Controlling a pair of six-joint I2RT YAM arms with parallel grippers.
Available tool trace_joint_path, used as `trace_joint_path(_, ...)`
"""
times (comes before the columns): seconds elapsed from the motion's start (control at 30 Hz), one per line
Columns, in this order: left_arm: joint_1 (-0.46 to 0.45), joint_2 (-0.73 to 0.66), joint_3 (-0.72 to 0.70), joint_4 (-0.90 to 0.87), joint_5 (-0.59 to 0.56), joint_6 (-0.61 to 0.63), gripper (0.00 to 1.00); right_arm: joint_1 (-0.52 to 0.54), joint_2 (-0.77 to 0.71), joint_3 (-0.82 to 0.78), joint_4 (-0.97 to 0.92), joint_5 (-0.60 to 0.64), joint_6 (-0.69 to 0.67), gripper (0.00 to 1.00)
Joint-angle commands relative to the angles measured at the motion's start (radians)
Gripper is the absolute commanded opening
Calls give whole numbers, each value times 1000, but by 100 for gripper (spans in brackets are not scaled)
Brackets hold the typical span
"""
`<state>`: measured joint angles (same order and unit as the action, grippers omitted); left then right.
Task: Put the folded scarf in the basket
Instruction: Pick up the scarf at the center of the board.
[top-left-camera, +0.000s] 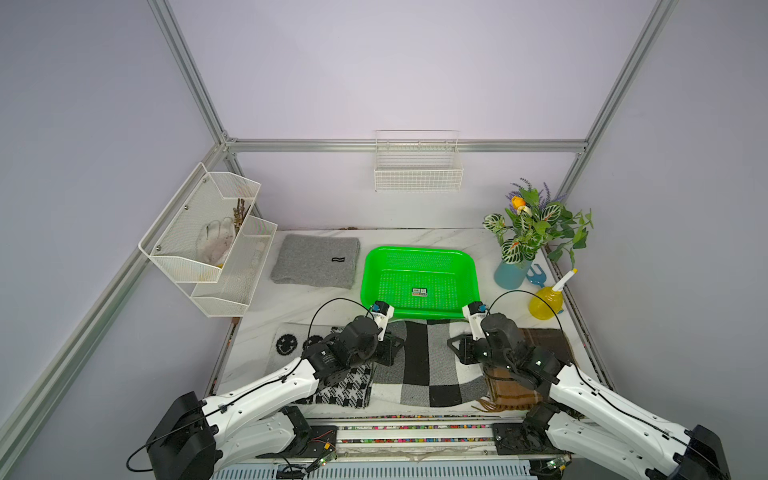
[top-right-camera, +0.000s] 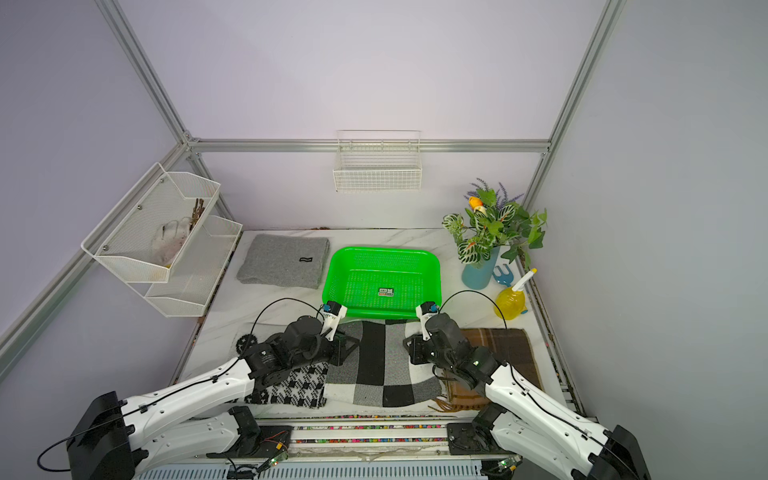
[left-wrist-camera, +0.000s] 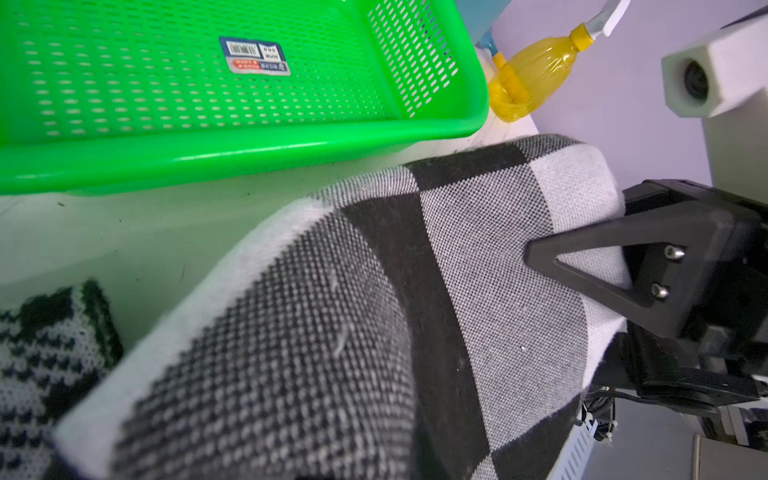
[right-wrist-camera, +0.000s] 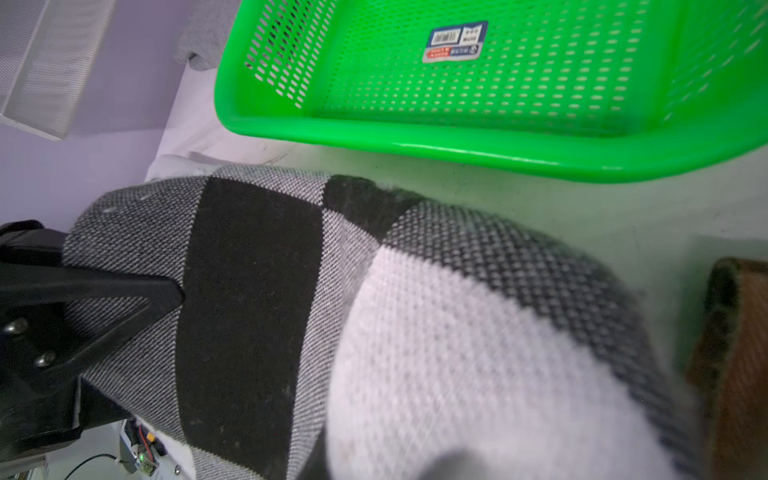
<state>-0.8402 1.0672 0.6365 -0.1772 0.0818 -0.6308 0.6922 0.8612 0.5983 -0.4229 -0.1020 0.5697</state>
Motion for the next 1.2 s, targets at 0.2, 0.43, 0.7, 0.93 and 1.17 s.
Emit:
trace_joint_path(0.2,11,3,231,-115,-72,89,0,7,38,230,-93,45,-87,0)
trace_joint_path(0.43,84,98,444,-170,-57,130,0,7,121,412,-98,120,-144,0)
trace_joint_path(0.7,240,311,618,-142,57,146,0,-20,324,583,-83,182,-200,0)
trace_joint_path(0.93,365,530,772,-122,159,157,0,-184,489,667,-22,85,-245,0)
trace_joint_path(1.17,461,734,877,-55,344,129,0,-282,706,771,6,-4,-281,0)
